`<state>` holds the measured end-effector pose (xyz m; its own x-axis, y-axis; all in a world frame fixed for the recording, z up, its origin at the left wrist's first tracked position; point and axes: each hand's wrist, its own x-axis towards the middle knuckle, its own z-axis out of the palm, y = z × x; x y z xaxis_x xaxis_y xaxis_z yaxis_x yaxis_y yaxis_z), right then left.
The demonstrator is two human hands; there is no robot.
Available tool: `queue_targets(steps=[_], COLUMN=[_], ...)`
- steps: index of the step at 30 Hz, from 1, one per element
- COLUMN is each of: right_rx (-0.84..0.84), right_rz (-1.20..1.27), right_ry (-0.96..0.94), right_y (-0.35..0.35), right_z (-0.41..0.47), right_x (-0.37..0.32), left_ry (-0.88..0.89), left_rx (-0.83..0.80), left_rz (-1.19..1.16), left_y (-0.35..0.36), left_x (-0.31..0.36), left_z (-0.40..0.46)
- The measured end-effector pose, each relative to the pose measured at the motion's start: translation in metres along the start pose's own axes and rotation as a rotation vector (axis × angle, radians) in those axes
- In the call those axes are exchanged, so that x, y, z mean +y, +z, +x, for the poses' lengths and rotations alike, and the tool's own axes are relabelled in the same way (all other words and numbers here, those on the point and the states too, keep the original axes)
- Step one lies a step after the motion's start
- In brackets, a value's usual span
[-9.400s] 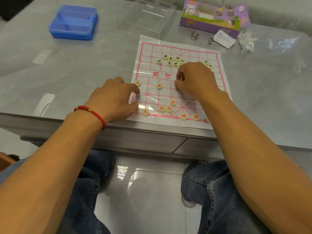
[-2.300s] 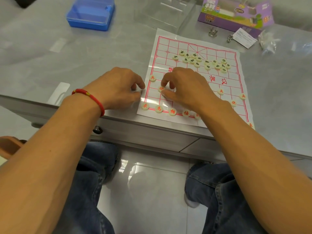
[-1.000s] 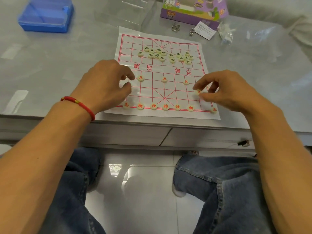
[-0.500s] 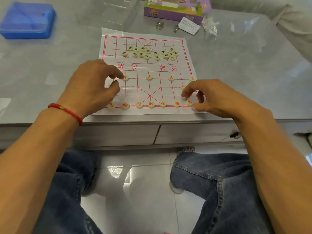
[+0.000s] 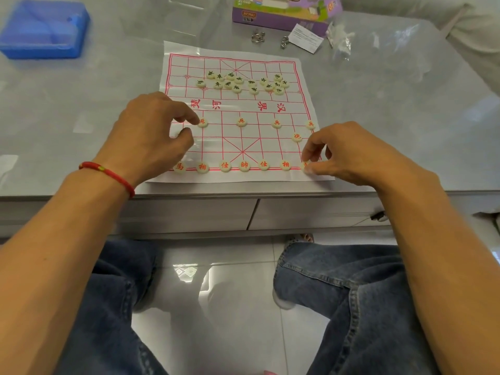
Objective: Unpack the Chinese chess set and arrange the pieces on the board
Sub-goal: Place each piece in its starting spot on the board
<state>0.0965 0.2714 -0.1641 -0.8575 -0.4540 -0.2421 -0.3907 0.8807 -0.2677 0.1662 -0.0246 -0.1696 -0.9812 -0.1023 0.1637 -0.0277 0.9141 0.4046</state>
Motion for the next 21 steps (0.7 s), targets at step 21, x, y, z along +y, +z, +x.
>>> queue_targets(steps=[21], right_rx=[-0.024], right_rz=[-0.036], right_ry=[-0.242], right_y=[0.011], right_z=[0.026], right_x=[-0.053], left_ry=[-0.04], left_rx=[0.0], left_rz=[-0.024], left_y=[-0.002], left_x=[0.0], left_z=[0.0])
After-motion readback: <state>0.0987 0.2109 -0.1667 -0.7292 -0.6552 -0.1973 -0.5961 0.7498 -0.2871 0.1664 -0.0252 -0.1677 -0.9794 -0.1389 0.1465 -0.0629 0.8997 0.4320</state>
